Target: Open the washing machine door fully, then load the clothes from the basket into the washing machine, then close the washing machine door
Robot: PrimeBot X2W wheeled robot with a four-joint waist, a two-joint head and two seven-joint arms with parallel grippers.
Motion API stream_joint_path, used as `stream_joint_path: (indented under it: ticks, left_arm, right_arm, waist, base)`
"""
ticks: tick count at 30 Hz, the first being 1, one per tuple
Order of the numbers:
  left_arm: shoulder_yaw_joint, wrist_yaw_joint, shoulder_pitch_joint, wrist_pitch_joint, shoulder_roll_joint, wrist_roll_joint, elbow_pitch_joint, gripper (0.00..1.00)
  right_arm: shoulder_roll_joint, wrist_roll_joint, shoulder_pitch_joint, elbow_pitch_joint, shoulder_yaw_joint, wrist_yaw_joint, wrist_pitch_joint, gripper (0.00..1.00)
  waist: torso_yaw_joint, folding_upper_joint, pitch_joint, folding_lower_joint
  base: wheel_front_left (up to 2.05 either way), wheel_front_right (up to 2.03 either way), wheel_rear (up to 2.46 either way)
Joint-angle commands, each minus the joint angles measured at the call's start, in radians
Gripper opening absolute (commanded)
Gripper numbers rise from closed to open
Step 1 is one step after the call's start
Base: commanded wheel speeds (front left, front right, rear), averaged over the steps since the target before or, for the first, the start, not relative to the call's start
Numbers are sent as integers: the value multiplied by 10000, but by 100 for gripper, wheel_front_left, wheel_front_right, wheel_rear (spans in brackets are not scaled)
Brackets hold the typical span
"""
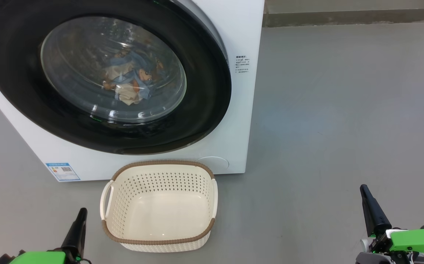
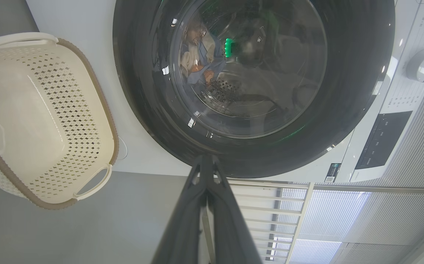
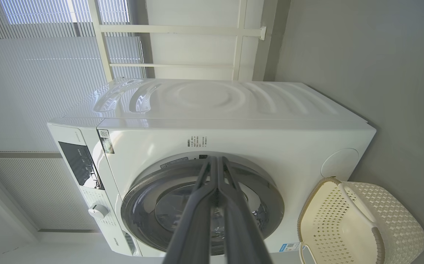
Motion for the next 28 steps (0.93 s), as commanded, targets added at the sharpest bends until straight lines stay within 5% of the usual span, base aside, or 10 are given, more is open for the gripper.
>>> stream_joint_path:
  ticks: [1,28]
  left_arm:
    - [349,-29,-465,35,125,-76,-305,0]
    - [350,-29,-464,36,124,-76,-307,0]
  right_arm:
    - [-35,33,-325,-296,223,16,86,0]
    - [-35,34,-325,-296,224,16,85,0]
  waist:
    - [0,-1,0,0]
    - [0,-1,0,0]
  base:
    - [0,0,0]
    - [0,0,0]
